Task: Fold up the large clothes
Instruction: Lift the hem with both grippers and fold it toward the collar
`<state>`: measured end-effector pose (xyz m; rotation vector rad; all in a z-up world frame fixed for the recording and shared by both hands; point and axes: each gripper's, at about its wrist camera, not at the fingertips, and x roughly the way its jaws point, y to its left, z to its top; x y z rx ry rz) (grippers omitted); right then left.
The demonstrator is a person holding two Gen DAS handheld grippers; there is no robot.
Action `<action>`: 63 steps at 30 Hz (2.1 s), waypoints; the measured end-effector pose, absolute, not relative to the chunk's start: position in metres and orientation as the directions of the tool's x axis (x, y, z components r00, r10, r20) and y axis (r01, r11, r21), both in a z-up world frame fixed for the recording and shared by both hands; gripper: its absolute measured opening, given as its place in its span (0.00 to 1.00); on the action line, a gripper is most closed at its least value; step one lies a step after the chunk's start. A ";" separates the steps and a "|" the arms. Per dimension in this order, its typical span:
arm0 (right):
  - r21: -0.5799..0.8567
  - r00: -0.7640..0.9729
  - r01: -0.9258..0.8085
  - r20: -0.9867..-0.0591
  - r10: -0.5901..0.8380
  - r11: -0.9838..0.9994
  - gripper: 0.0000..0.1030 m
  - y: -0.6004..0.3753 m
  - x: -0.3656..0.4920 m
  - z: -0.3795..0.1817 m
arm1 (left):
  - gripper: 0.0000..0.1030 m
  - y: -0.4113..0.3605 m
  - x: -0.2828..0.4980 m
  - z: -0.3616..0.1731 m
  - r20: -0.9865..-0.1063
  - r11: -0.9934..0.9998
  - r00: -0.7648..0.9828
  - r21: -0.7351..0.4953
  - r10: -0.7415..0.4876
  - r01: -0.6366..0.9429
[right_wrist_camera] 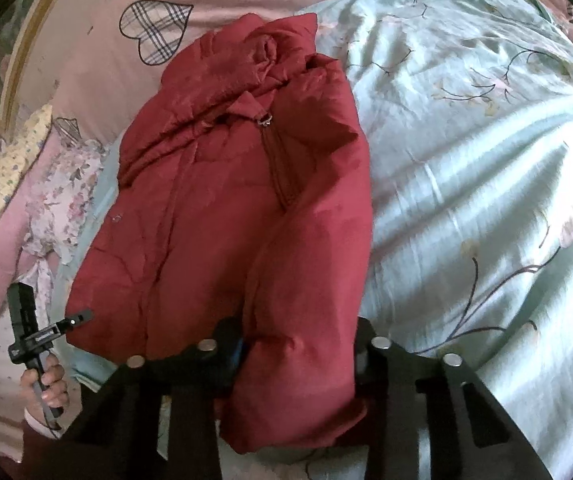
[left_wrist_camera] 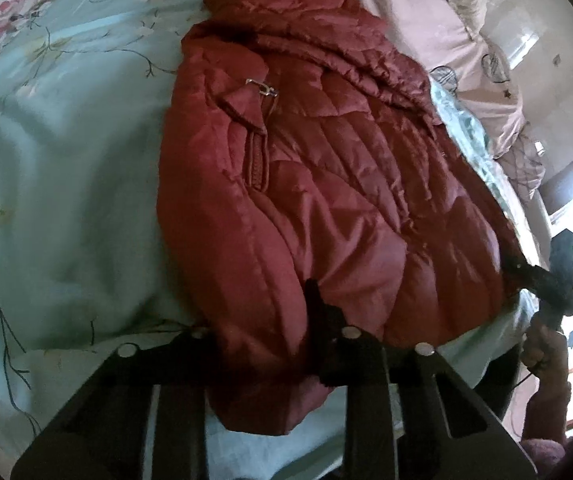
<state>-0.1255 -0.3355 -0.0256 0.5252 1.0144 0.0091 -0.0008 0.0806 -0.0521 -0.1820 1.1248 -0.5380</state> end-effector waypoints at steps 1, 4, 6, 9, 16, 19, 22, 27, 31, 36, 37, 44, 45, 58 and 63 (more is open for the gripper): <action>0.425 0.542 0.230 -0.803 0.248 0.875 0.28 -0.335 -0.126 -0.024 | 0.21 0.082 -0.002 -0.050 -0.803 0.856 0.324 -0.406 -0.501 0.319; 0.451 0.558 0.216 -0.785 0.269 0.866 0.26 -0.335 -0.131 -0.019 | 0.18 0.083 -0.006 -0.045 -0.795 0.854 0.335 -0.405 -0.505 0.326; 0.470 0.567 0.205 -0.772 0.287 0.859 0.25 -0.336 -0.133 -0.016 | 0.17 0.083 -0.009 -0.041 -0.788 0.851 0.343 -0.407 -0.511 0.333; 0.507 0.587 0.175 -0.742 0.324 0.844 0.23 -0.338 -0.138 -0.007 | 0.16 0.086 -0.012 -0.030 -0.771 0.840 0.354 -0.419 -0.530 0.346; 0.582 0.647 0.096 -0.653 0.394 0.807 0.22 -0.336 -0.149 0.021 | 0.14 0.099 -0.016 0.007 -0.711 0.807 0.397 -0.432 -0.580 0.403; 0.619 0.688 0.058 -0.593 0.418 0.783 0.22 -0.340 -0.145 0.038 | 0.14 0.105 -0.009 0.028 -0.674 0.797 0.435 -0.435 -0.597 0.418; 0.639 0.721 0.028 -0.545 0.427 0.768 0.22 -0.343 -0.139 0.051 | 0.14 0.111 0.005 0.050 -0.618 0.784 0.484 -0.459 -0.620 0.418; 0.659 0.771 0.006 -0.482 0.417 0.752 0.22 -0.353 -0.121 0.066 | 0.13 0.113 0.029 0.070 -0.560 0.780 0.544 -0.478 -0.625 0.404; 0.659 0.795 0.006 -0.460 0.396 0.753 0.22 -0.361 -0.099 0.074 | 0.13 0.108 0.055 0.078 -0.546 0.791 0.577 -0.479 -0.607 0.379; 0.634 0.813 -0.003 -0.448 0.371 0.773 0.22 -0.365 -0.076 0.085 | 0.13 0.102 0.078 0.087 -0.535 0.808 0.613 -0.470 -0.581 0.356; 0.632 0.816 -0.002 -0.447 0.366 0.775 0.22 -0.365 -0.070 0.087 | 0.13 0.100 0.083 0.089 -0.535 0.813 0.620 -0.462 -0.574 0.354; 0.627 0.838 0.020 -0.435 0.329 0.779 0.22 -0.372 -0.033 0.093 | 0.13 0.083 0.114 0.101 -0.534 0.834 0.648 -0.432 -0.543 0.343; 0.626 0.841 0.026 -0.435 0.322 0.779 0.22 -0.374 -0.028 0.094 | 0.13 0.081 0.120 0.102 -0.533 0.835 0.651 -0.431 -0.541 0.341; 0.629 0.860 0.104 -0.446 0.249 0.770 0.25 -0.392 0.054 0.082 | 0.14 0.055 0.196 0.096 -0.556 0.870 0.682 -0.410 -0.475 0.272; 0.627 0.855 0.151 -0.470 0.217 0.764 0.25 -0.401 0.084 0.069 | 0.14 0.043 0.229 0.087 -0.579 0.888 0.685 -0.389 -0.441 0.243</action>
